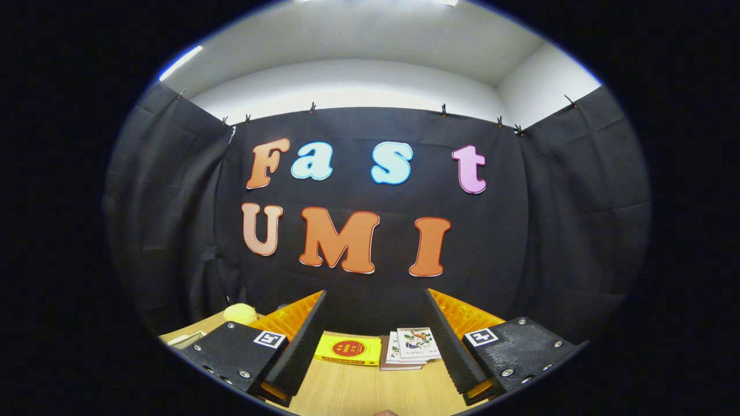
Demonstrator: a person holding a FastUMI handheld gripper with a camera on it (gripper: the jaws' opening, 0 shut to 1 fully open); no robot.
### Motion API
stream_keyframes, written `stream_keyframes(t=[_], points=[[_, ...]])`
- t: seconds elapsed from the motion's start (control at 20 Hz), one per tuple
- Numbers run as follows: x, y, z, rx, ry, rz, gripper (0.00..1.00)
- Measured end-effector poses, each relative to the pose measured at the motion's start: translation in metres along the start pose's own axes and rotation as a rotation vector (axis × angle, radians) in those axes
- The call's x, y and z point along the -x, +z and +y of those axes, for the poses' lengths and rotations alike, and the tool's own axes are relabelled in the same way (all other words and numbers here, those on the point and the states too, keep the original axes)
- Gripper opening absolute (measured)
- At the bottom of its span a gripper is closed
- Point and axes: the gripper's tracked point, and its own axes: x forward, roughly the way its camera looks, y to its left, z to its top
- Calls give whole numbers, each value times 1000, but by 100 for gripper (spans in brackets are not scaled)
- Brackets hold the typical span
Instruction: Open the storage box then place both shoes into the box .Put the left shoe in first, then the right shoe, with the right side of both shoes facing outward in a uniform manner.
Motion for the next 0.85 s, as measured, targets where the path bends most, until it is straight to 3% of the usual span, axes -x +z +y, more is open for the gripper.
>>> stream_keyframes(t=[0.2,0.5,0.85], points=[[12,37,-4,51,-27,-115,97],[30,71,18,27,30,-206,98],[33,73,19,12,45,-220,98]])
